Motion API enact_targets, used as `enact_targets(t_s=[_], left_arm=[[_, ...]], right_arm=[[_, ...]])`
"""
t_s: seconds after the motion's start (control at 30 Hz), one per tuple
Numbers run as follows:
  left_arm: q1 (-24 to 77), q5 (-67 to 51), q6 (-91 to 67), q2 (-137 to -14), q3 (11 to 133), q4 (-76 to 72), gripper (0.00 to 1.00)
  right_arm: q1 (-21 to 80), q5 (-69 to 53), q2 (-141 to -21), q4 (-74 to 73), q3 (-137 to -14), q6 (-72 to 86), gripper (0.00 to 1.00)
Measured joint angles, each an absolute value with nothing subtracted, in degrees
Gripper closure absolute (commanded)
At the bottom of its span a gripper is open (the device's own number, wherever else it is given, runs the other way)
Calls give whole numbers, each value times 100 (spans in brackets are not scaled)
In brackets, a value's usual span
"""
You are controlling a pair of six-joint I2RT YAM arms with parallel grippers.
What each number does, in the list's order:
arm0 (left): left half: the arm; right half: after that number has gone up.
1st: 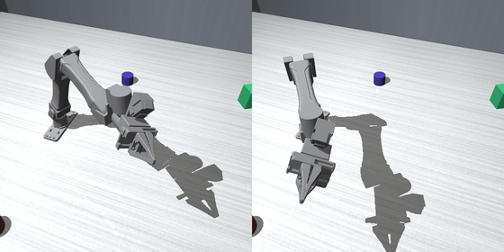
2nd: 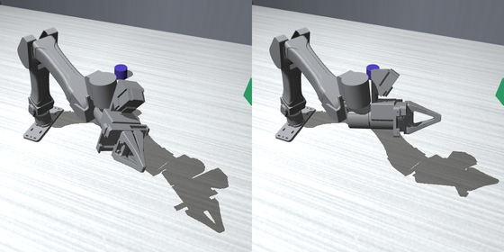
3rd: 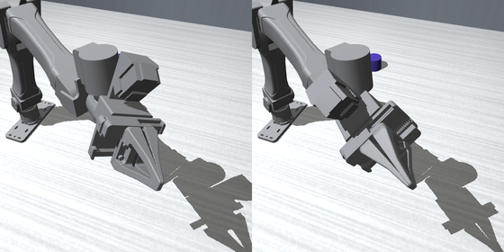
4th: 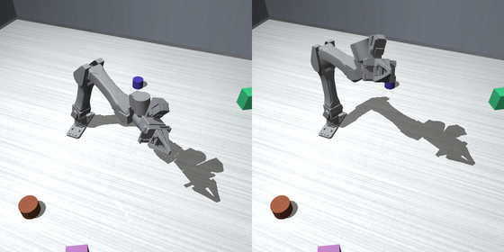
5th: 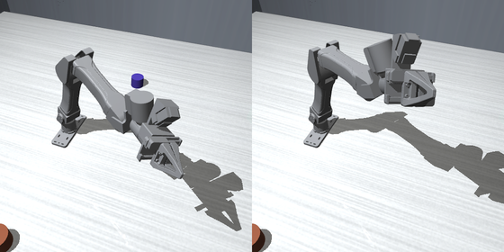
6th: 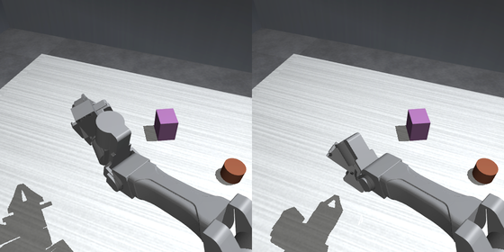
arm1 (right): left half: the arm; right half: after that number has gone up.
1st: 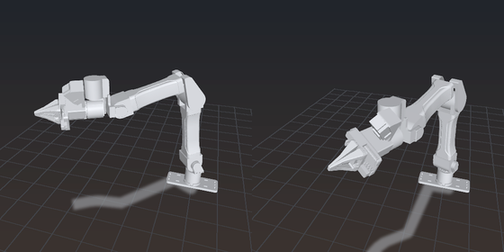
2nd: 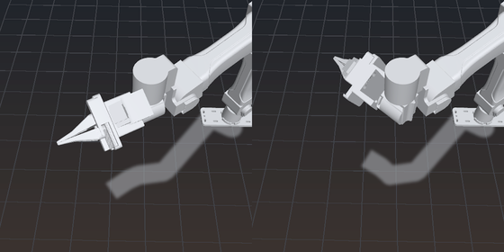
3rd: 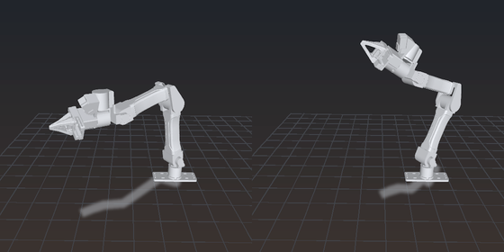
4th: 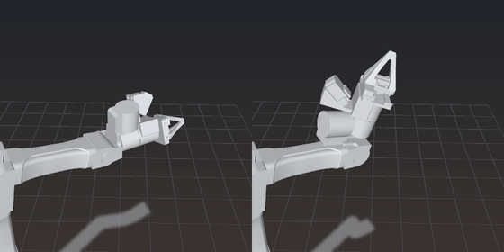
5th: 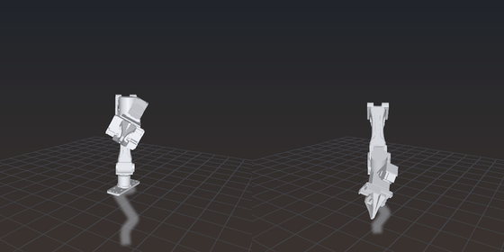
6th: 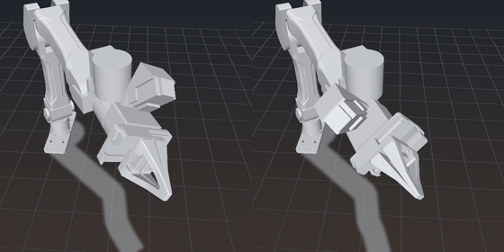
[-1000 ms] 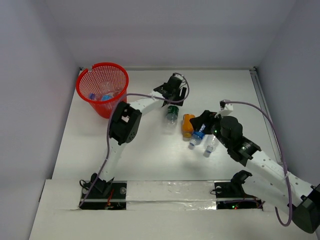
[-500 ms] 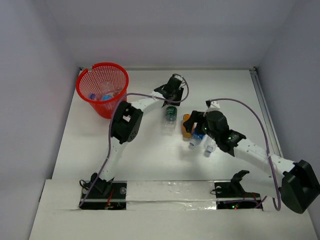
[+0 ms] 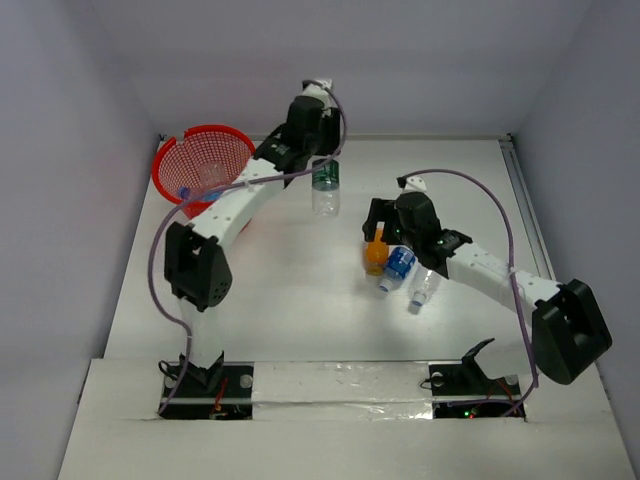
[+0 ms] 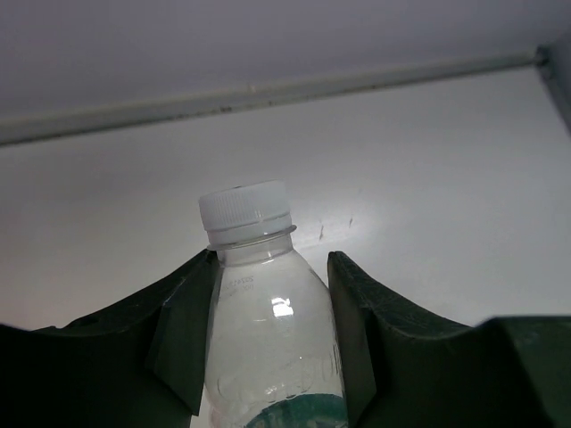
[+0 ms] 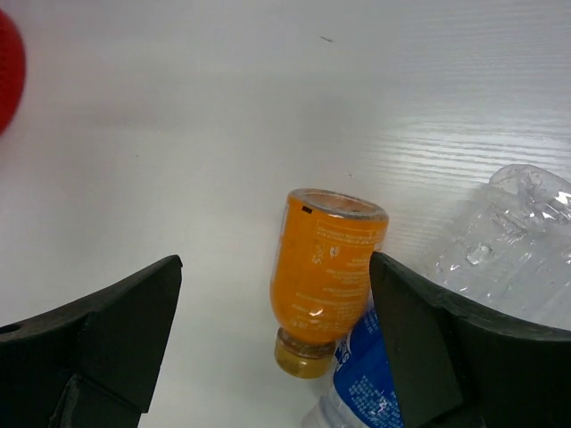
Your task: Put the plastic bottles in the bin
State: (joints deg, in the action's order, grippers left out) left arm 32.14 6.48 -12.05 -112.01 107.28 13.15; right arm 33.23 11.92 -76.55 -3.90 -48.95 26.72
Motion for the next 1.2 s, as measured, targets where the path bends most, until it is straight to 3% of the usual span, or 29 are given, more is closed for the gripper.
enact_targets(t_s=[0.23,0.53,0.7,1.03,1.2], left_arm=[[2596,849,-1253,-9714,10645,1214,74],[1197,1623,-1406,-8335,9592,794,73],[880,2165,-1372,-8189,9330,478,73],[436,3120,-945,-8259,8818,-338,73],[401,3688,-502,-8641,8739,-1017,73]], right_arm=[[3256,1258,-8486,-633,-5288,2480,8],[3256,1243,-9074,-799,-5546,2414,8],[3256,1146,-9415,-790,-5743,2412,15],[3256,788,-9754,-786,-5881,2412,18],[3256,637,-9808,-762,-5883,2403,33]])
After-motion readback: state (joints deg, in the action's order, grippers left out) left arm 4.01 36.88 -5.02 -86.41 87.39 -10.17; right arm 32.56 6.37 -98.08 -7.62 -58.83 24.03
